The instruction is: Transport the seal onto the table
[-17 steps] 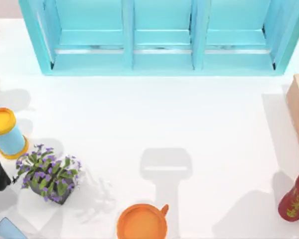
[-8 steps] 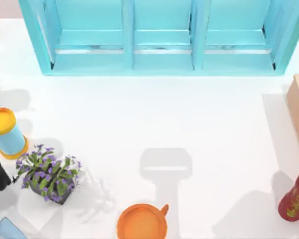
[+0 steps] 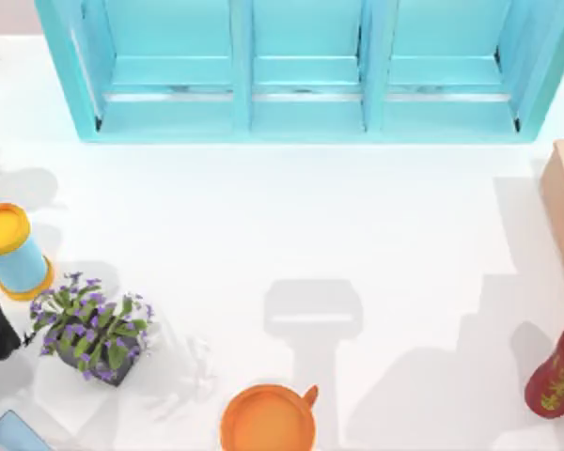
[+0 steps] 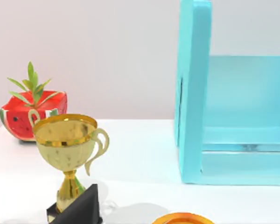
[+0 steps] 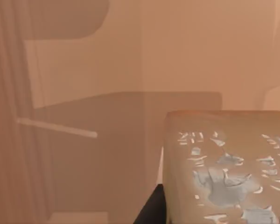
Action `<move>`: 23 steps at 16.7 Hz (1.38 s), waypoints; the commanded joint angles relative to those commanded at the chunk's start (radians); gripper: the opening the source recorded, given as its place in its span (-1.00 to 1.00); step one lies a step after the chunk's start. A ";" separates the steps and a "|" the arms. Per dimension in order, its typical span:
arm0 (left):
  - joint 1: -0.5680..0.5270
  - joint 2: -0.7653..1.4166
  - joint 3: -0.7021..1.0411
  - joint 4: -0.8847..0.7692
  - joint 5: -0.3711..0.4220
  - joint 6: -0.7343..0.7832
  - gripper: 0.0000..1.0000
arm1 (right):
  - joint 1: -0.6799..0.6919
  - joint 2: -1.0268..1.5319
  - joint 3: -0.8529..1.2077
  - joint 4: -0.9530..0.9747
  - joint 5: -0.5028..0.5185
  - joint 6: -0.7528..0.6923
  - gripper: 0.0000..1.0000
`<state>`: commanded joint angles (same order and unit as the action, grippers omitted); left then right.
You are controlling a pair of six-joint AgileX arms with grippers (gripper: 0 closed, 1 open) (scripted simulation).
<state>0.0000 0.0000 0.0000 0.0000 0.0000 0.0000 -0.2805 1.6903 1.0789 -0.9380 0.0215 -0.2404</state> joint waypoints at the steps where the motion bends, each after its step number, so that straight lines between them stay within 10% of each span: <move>1: 0.000 0.000 0.000 0.000 0.000 0.000 1.00 | 0.033 -0.007 0.041 -0.040 0.005 0.041 -1.00; 12: 0.000 0.000 0.000 0.000 0.000 0.000 1.00 | 0.452 -0.122 0.347 -0.486 -0.017 0.433 -1.00; 23: 0.000 0.000 0.000 0.000 0.000 0.000 1.00 | 0.553 0.048 0.432 -0.399 -0.018 0.521 -1.00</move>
<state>0.0000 0.0000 0.0000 0.0000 0.0000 0.0000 0.2723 1.7383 1.5112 -1.3371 0.0033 0.2807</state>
